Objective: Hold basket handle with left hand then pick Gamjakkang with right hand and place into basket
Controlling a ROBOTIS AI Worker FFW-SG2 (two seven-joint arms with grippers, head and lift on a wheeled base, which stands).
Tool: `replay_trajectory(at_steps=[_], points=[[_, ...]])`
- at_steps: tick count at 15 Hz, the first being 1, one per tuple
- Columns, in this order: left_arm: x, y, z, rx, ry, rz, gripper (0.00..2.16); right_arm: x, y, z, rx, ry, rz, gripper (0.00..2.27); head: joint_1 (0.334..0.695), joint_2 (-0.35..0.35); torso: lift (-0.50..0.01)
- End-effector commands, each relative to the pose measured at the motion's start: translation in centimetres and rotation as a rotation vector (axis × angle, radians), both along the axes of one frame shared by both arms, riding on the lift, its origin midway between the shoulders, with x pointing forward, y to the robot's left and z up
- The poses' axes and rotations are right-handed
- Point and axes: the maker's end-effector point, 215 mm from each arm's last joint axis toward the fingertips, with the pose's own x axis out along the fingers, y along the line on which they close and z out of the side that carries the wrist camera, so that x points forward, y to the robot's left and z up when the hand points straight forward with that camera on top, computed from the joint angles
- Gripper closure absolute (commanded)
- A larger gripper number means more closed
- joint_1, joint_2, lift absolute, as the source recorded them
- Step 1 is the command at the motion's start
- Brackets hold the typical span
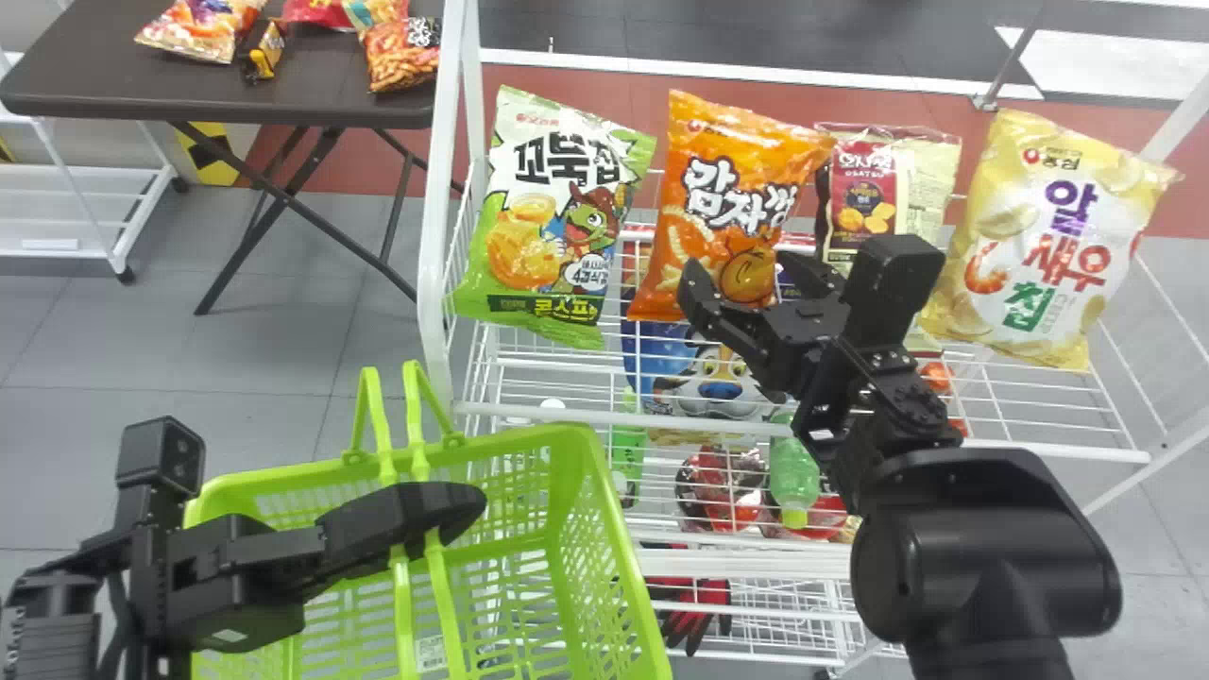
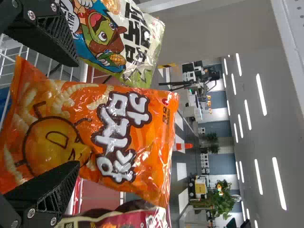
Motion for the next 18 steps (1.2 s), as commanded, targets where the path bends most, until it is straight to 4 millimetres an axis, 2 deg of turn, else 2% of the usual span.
replay_trajectory(at_steps=[1,5,7,10,11,13,15,16,18], points=[[0.0,0.0,-0.1,0.0,0.007,-0.002,2.14,1.2,0.9,-0.5,-0.012,0.012,0.004,0.07,0.695,-0.065,-0.017],[0.0,0.1,-0.1,-0.004,0.007,-0.002,2.14,2.3,1.0,-0.7,-0.063,0.012,-0.064,0.08,0.695,-0.056,-0.017],[0.1,0.1,-0.1,-0.003,0.008,-0.001,2.14,3.6,0.8,-0.8,-0.091,0.014,-0.075,0.11,0.695,-0.056,-0.017],[0.2,0.1,-0.2,-0.005,0.009,-0.002,2.14,4.3,1.7,-1.5,-0.111,0.021,-0.062,0.37,0.695,-0.05,-0.017],[0.3,0.2,-0.2,-0.004,0.01,-0.001,2.14,4.3,1.5,-1.8,-0.118,0.03,-0.065,0.67,0.695,-0.046,-0.017],[0.3,0.3,-0.2,-0.002,0.011,-0.001,2.14,4.5,1.4,-2.0,-0.124,0.032,-0.07,1.55,0.695,-0.04,-0.017],[0.3,0.3,-0.2,-0.002,0.01,-0.001,2.14,4.4,1.4,-1.9,-0.136,0.022,-0.068,2.14,0.695,-0.04,-0.017],[0.3,0.3,-0.2,-0.002,0.011,-0.001,2.14,4.2,1.3,-1.6,-0.145,0.007,-0.07,2.24,0.695,-0.04,-0.017],[0.3,0.3,-0.3,-0.003,0.014,0.0,2.14,3.6,1.0,-0.9,-0.164,-0.013,-0.078,2.24,0.695,-0.04,-0.017]])
